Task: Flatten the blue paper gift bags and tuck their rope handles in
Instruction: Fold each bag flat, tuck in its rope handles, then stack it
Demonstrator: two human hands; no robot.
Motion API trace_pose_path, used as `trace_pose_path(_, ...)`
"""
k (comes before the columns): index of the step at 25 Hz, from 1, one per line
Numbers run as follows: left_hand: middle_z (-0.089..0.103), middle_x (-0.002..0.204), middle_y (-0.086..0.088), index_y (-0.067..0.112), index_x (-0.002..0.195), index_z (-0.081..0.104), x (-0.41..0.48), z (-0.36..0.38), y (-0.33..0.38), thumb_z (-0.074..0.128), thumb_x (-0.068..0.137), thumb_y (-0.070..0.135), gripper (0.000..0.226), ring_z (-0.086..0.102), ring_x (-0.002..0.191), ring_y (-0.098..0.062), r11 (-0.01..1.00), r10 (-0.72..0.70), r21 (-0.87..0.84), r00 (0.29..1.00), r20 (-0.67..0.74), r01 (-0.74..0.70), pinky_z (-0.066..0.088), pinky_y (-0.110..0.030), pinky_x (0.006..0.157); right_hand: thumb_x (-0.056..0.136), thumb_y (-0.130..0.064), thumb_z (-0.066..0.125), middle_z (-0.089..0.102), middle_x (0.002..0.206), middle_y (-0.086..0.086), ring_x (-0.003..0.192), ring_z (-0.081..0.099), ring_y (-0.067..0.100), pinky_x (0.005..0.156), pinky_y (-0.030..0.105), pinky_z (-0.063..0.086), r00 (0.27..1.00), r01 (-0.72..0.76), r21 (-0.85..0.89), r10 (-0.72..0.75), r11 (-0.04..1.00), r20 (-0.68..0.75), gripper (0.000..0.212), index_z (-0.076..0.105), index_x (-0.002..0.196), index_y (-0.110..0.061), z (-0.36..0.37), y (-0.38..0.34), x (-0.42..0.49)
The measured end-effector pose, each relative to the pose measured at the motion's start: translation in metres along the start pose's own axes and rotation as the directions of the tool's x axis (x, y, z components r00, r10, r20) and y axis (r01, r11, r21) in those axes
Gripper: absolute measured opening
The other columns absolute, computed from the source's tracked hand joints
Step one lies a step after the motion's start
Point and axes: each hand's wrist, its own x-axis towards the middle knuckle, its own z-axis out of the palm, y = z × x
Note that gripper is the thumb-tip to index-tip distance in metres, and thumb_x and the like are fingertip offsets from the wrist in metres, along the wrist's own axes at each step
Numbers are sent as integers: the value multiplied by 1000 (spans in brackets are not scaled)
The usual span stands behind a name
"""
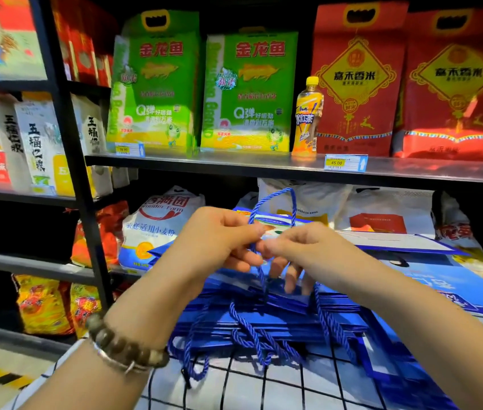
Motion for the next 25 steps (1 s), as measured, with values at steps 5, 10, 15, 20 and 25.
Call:
trace_pose_path(5,71,66,-2,9,75,63,18,0,-9,58,88,12,14,60,46,-5,987,-57,-150,998,-34,52,48,-14,43,80,-16,67,60,63,7,45,50,13,41,18,37,992,-45,-124,59,991,115,15,66,85,-1,7,5,8)
trace_pose_path(10,63,113,5,18,119,57,17,-19,-28,52,91,38,35,63,93,-13,736,98,669,994,43,-102,49,-28,82,82,-5,63,63,54,-2,44,56,10,41,20,42,996,-68,-80,72,994,55,10,63,72,-6,-7,4,12)
trace_pose_path(15,58,117,1,22,102,52,-1,-4,-44,28,92,55,42,51,107,-23,339,-81,911,957,277,-235,40,-36,89,83,-2,62,62,62,4,46,56,6,43,17,46,992,-33,-27,29,999,-124,7,66,80,3,-25,12,22)
trace_pose_path(20,56,121,-6,22,116,50,-4,41,-36,44,91,47,36,49,110,-29,254,73,935,969,235,-246,36,-33,79,85,2,57,59,69,8,48,52,7,43,15,45,996,-28,-110,18,994,-85,10,66,82,-3,-19,10,35)
trace_pose_path(25,66,104,4,24,102,66,-14,60,-24,53,85,39,26,58,98,-15,672,257,664,945,204,-326,47,-33,85,77,1,66,60,61,6,49,53,7,48,19,44,995,-19,-145,4,989,-97,10,67,77,-9,-11,12,43)
